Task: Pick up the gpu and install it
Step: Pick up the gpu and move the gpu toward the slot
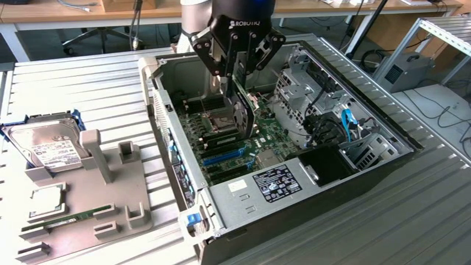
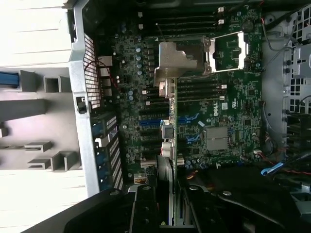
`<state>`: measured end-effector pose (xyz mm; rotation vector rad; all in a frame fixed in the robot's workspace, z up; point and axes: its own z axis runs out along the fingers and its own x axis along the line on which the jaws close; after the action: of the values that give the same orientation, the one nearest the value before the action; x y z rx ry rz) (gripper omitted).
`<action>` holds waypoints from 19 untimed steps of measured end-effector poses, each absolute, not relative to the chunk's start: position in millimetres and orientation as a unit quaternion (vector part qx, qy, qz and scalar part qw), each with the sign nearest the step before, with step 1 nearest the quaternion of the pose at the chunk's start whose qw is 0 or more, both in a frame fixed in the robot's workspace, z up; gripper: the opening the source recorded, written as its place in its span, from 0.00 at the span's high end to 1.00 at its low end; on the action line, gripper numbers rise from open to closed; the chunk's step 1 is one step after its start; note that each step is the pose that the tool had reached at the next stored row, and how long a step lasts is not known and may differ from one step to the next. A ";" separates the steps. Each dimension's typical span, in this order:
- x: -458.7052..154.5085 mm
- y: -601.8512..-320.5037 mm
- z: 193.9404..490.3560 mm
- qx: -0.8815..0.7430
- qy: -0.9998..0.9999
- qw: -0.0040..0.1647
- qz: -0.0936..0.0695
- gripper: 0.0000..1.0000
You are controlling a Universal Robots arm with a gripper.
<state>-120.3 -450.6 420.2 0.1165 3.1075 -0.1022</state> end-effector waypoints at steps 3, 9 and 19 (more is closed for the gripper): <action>-117.1 -450.0 420.3 0.037 0.999 0.015 -0.033 0.74; -111.9 -449.1 420.2 0.037 0.999 0.015 -0.034 0.74; -103.1 -447.6 420.0 0.037 0.999 0.015 -0.035 0.74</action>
<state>-103.1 -447.6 420.0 0.1165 3.1071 -0.1098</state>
